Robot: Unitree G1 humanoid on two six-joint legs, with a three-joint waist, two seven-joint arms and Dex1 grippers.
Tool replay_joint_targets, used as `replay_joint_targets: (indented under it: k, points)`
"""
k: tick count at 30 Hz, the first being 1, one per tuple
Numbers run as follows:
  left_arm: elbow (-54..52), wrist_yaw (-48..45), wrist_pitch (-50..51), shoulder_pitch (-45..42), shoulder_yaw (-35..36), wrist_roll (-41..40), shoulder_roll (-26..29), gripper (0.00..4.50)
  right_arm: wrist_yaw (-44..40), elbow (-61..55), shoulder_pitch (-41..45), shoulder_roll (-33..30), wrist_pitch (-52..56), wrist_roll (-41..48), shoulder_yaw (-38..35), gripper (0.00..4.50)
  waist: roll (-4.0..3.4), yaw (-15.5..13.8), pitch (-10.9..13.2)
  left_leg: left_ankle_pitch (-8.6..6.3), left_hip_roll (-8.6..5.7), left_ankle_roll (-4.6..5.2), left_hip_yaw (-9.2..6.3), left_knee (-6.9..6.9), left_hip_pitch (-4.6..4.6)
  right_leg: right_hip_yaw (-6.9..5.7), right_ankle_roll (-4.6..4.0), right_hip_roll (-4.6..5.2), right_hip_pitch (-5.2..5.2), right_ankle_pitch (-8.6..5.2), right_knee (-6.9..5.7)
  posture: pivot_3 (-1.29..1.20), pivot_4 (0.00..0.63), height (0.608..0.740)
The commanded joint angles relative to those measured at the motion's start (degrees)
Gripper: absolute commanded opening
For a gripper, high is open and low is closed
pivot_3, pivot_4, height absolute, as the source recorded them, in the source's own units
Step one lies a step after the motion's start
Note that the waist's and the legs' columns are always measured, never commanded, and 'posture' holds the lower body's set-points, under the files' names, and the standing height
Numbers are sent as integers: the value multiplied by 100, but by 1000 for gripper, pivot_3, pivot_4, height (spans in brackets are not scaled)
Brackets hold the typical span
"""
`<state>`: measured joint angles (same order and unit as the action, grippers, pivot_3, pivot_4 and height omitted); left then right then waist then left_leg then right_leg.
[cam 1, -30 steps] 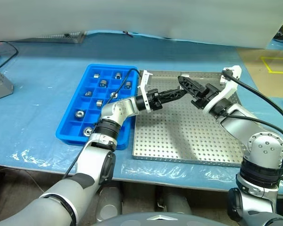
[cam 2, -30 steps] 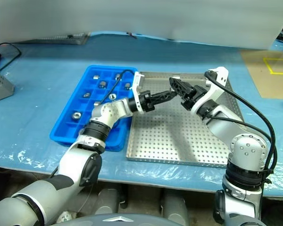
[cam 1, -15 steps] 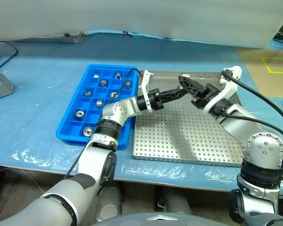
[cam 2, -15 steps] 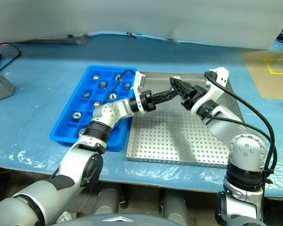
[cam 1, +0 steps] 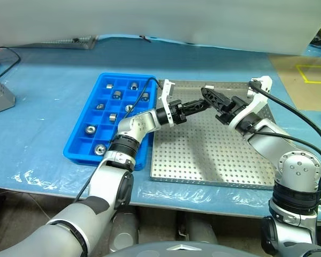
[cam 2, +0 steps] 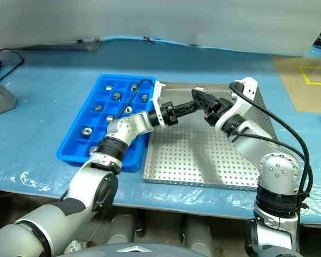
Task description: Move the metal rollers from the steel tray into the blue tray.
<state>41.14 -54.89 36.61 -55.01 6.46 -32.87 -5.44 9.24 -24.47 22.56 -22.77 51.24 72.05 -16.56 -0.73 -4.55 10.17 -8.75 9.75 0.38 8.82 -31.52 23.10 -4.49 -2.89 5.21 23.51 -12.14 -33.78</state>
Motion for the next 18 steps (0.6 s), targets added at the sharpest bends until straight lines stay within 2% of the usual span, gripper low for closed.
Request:
replay_joint_targets:
  k: [1,4,7,9,18]
  points:
    - [-52,91,-215,-212,139,-30,3,2898,-61,-155,5,-31,-4,114,83,1776,0,1,0,-4,0,7,0,0,0,0,0,0,0,0,0,-97,150,740]
    - [9,180,-492,-192,70,148,1,2898,-65,-140,8,-42,-14,80,106,1776,0,-1,0,-5,0,7,0,0,0,0,0,0,0,0,0,-94,150,740]
    - [-174,-112,-410,-92,71,6,9,2368,-67,-128,7,-41,-31,66,120,1776,0,-1,0,-6,0,10,0,-2,2,0,1,0,0,1,1,-94,150,740]
    - [-191,-12,-428,-106,-6,130,20,1849,-70,-122,5,-40,-44,66,119,1776,0,-1,0,-6,0,10,-1,-2,2,0,1,0,0,1,1,-92,150,740]
    - [-80,34,-486,-154,-21,236,72,1850,-93,-85,29,-27,-65,-30,169,1776,0,-1,0,-7,0,11,-1,-2,1,0,1,0,-1,1,0,-90,150,740]
